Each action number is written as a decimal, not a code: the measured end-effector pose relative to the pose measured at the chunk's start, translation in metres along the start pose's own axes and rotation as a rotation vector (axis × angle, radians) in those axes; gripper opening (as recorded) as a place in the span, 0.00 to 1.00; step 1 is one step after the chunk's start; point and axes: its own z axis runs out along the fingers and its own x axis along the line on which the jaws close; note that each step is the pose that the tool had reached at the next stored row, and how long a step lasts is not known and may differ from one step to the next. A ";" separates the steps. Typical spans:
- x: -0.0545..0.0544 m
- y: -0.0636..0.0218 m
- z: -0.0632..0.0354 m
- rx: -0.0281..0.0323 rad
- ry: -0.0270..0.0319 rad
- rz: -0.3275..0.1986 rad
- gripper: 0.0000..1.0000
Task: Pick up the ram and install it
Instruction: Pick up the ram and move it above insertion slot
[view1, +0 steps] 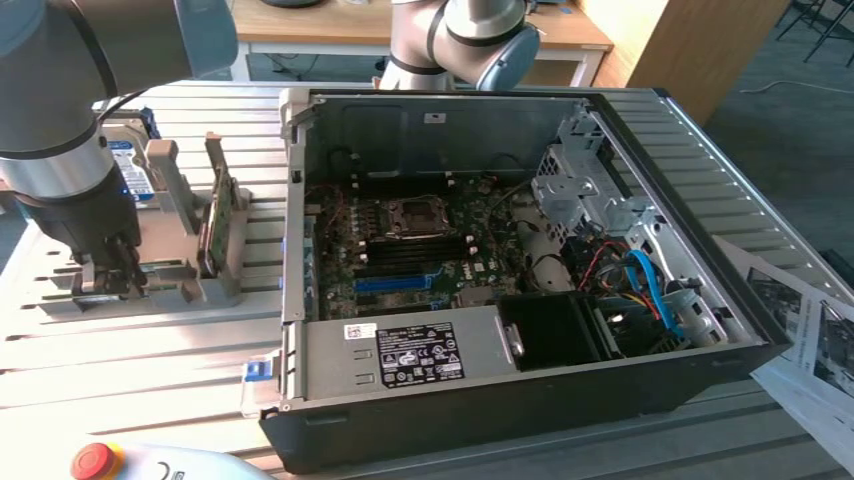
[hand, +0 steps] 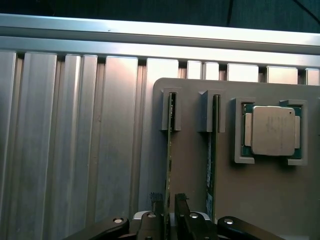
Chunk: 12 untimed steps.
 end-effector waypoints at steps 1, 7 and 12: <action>0.000 0.0000 -0.0001 0.0000 0.0000 0.000 0.24; 0.000 0.0000 -0.0010 0.0000 0.0000 0.000 0.24; 0.000 0.0001 -0.0016 0.0000 0.0000 0.000 0.24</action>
